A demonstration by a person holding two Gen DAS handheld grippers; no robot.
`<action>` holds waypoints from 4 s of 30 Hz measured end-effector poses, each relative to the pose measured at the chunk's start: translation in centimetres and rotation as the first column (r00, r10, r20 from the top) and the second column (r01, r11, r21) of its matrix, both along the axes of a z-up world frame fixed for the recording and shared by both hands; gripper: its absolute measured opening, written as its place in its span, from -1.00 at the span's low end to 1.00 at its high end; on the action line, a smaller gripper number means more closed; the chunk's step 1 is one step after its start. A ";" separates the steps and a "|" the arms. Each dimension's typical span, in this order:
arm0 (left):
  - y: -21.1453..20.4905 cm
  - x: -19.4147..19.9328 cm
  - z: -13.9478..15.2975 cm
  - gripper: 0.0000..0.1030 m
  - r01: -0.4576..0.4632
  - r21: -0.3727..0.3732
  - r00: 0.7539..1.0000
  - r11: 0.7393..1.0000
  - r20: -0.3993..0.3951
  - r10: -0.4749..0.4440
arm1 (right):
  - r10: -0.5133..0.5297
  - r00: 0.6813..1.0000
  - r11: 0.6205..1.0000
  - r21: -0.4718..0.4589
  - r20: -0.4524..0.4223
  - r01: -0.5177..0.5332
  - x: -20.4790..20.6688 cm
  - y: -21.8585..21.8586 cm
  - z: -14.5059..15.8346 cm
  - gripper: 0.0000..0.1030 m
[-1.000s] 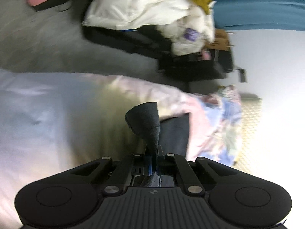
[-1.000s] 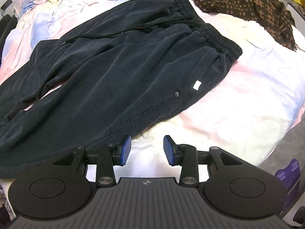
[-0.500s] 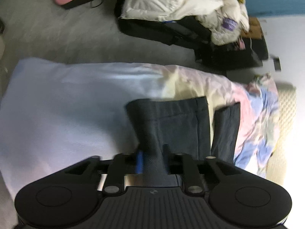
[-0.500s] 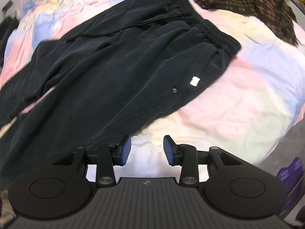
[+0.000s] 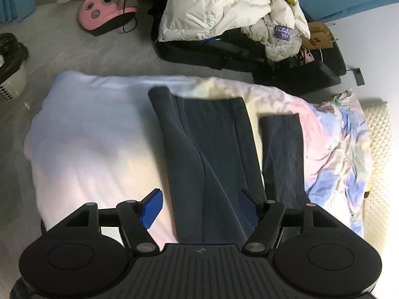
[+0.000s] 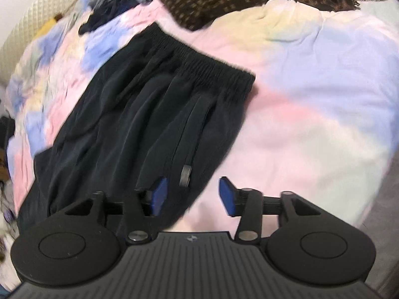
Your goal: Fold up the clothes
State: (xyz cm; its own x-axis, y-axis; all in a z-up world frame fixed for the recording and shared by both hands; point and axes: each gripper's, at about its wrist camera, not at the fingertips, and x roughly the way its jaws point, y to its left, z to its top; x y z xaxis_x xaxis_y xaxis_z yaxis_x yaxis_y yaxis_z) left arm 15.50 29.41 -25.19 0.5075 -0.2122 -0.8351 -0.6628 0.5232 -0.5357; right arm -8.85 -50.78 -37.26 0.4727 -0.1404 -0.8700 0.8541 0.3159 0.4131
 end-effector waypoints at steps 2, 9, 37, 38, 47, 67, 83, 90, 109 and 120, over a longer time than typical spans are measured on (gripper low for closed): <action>-2.0 -1.1 1.2 0.35 -0.006 0.020 1.000 1.000 0.005 0.006 | 0.003 1.000 1.000 0.020 0.020 -0.003 -0.1 -2.3 -1.4 0.12; -8.2 -4.0 5.1 0.36 0.024 0.091 1.000 0.996 -0.020 -0.023 | -0.051 0.996 0.996 0.073 0.068 0.046 0.8 -8.7 -6.3 0.23; -14.2 -4.0 9.2 0.36 0.045 0.141 0.999 0.989 -0.029 -0.041 | -0.313 0.932 0.949 0.031 0.182 0.313 -4.6 -12.8 -8.3 -0.65; -14.3 -3.8 9.0 0.36 0.050 0.139 0.999 0.989 -0.029 -0.046 | -0.314 0.935 0.949 0.043 0.166 0.311 -4.7 -13.0 -9.2 -0.64; -12.7 -2.1 7.6 0.37 0.028 0.089 0.999 0.996 -0.026 -0.026 | -0.203 0.977 0.979 0.002 0.062 0.203 -3.1 -13.5 -10.1 -0.39; -4.2 16.2 -5.2 0.52 0.058 -0.142 0.997 0.988 -0.037 -0.063 | -0.146 0.975 0.989 -0.058 -0.167 0.138 -1.4 0.1 -1.4 -0.16; -3.9 30.5 -14.3 0.20 0.225 -0.153 0.973 0.962 -0.010 -0.229 | -0.239 0.954 0.970 -0.084 -0.180 0.227 0.3 9.8 6.6 0.12; -4.3 32.8 -14.4 -0.86 0.279 -0.127 0.960 0.952 0.021 -0.279 | -0.238 0.947 0.970 -0.099 -0.217 0.222 1.0 11.1 7.1 0.12; 0.5 28.3 -10.8 -0.91 0.229 -0.158 0.973 0.960 0.062 -0.222 | -0.072 0.978 0.993 -0.105 -0.197 0.052 7.6 11.2 7.3 0.12; 0.4 24.9 -10.0 -0.12 0.249 -0.127 0.968 0.960 0.041 -0.246 | -0.093 0.983 0.992 -0.099 -0.157 0.078 5.0 9.1 7.3 0.12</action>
State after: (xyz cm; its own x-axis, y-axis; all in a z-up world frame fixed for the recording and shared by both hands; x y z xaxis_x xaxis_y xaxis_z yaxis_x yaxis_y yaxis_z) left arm 40.44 29.76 -35.19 0.4459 -0.4394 -0.7798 -0.5069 0.5941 -0.6246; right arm -3.82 -41.70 -29.98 0.3100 -0.2577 -0.9151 0.9327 0.2690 0.2402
